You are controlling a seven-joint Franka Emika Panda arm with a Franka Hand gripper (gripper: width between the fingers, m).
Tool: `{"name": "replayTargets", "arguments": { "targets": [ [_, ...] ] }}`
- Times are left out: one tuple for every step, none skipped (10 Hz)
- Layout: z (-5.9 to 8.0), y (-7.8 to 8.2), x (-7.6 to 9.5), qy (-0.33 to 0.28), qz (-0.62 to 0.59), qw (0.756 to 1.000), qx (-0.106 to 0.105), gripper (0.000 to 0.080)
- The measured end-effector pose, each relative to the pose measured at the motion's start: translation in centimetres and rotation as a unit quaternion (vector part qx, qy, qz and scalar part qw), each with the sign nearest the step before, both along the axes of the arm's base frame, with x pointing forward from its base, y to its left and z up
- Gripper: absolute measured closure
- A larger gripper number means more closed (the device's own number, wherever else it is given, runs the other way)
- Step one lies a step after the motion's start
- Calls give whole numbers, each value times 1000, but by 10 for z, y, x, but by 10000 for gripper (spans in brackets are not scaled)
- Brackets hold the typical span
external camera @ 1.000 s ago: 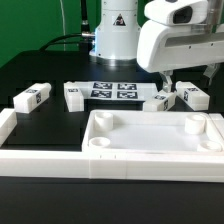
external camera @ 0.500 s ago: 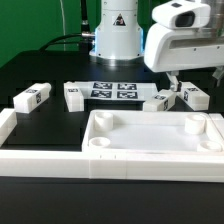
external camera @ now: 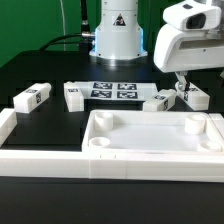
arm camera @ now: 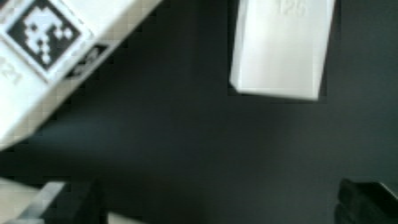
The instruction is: Assemble desk
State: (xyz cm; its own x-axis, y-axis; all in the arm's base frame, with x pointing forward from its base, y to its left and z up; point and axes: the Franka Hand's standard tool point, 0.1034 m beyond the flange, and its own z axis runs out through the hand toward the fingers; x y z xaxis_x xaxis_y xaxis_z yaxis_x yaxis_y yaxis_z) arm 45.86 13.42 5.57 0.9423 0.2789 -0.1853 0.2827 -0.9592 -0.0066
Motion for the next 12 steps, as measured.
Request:
{"name": "replayTargets", "arguments": {
  "targets": [
    [-1, 0, -2, 32, -8, 999, -7, 150],
    [-1, 4, -5, 54, -5, 998, -13, 150],
    [2, 8, -11, 101, 2, 995, -27, 150],
    [4, 10, -11, 126, 2, 991, -33, 150],
    [4, 9, -13, 145, 1, 989, -38, 150],
    [4, 7, -18, 184, 1, 982, -50, 150],
    [3, 7, -18, 217, 2, 974, -59, 150],
    [1, 7, -18, 247, 3, 967, -67, 150],
    [-2, 14, -22, 261, 7, 963, -73, 150],
    [0, 15, -30, 299, 12, 950, -84, 150],
    [-7, 20, -30, 326, 15, 941, -90, 150],
    [-11, 21, -25, 324, 14, 942, -88, 150]
  ]
}}
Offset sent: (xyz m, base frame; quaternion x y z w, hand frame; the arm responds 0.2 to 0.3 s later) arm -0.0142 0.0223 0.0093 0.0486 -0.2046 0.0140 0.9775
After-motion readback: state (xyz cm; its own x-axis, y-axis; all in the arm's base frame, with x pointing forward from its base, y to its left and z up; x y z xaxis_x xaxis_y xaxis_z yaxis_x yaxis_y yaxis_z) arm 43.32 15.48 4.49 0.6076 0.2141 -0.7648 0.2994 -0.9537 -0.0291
